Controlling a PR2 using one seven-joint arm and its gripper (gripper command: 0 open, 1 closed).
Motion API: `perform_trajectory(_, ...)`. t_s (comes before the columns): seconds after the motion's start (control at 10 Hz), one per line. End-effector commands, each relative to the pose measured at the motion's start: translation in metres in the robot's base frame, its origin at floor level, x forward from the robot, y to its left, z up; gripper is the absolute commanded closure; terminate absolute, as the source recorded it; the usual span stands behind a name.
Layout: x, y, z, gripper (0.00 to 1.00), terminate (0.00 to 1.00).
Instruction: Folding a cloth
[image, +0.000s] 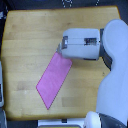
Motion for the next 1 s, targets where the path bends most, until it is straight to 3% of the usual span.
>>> perform_trajectory(0.0,-0.019,-0.001,-0.024,0.0,0.0)
perform_trajectory(0.1,-0.025,-0.002,-0.023,0.0,0.0)
perform_trajectory(0.2,-0.026,-0.002,-0.023,1.0,0.0)
perform_trajectory(0.9,-0.028,0.003,-0.012,1.0,0.0)
